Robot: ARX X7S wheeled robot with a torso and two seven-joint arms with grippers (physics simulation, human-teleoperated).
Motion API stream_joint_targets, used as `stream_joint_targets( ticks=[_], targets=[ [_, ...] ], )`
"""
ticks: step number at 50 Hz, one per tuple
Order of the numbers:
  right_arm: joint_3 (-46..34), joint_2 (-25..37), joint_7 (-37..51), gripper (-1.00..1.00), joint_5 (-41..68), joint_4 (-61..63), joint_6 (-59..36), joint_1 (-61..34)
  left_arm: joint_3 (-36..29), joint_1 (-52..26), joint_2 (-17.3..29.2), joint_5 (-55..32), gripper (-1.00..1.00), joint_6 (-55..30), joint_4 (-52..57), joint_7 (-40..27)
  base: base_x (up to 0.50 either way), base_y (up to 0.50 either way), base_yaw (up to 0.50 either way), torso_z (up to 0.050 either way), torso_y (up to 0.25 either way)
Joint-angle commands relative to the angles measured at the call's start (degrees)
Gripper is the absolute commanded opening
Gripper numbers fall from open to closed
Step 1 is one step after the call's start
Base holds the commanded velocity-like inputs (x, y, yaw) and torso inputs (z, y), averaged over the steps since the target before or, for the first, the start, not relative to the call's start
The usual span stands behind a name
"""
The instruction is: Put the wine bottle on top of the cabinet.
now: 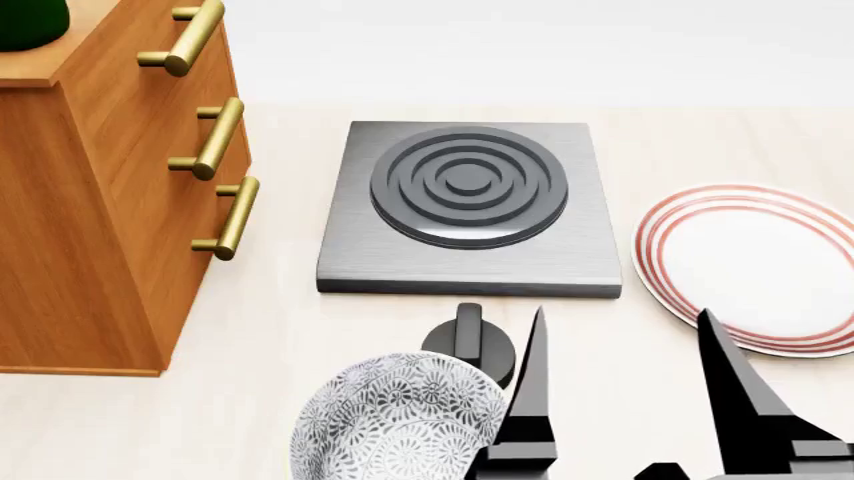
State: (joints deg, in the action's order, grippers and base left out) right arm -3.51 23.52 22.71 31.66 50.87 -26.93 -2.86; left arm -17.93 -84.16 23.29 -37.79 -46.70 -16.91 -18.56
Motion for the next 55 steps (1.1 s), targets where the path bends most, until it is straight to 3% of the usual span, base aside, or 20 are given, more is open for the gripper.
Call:
stream_joint_targets(
  ticks=[1,9,14,23,29,37,55],
  targets=[
    [-0.5,0.3,0.3,1.0,0.0,0.1,0.3,0.0,5.6,13.2,3.7,-7.8,1.0,-4.6,27.1,-7.1,0.0,0.0,0.0,0.0,0.0],
    [-1.2,0.5,0.9,1.0,0.4,0.9,-0.3,-0.5,6.2,25.5,6.7,-9.1,1.0,-5.0,46.1,-13.4,0.0,0.0,0.0,0.0,0.0],
    [-0.5,1.0,1.1,1.0,1.0,1.3,-0.3,-0.5,9.2,36.8,5.6,-12.0,1.0,-0.8,54.1,-14.9,0.0,0.0,0.0,0.0,0.0],
    [-0.9,1.3,1.5,1.0,0.9,1.3,0.1,-0.6,7.4,53.0,4.3,-9.2,1.0,8.8,60.3,-12.0,0.0,0.0,0.0,0.0,0.0],
    [-1.4,1.7,1.8,1.0,0.6,1.7,-0.2,-0.8,1.8,61.6,4.1,-0.1,1.0,13.9,61.9,-11.2,0.0,0.0,0.0,0.0,0.0],
    [-1.7,2.0,2.1,1.0,0.8,1.9,-0.2,-1.0,-3.7,67.4,2.9,7.1,1.0,18.4,61.9,-11.3,0.0,0.0,0.0,0.0,0.0],
    [-2.3,3.0,3.1,1.0,1.2,3.0,-0.2,-1.0,-4.9,68.4,4.3,7.2,1.0,16.9,64.9,-12.2,0.0,0.0,0.0,0.0,0.0]
  ],
)
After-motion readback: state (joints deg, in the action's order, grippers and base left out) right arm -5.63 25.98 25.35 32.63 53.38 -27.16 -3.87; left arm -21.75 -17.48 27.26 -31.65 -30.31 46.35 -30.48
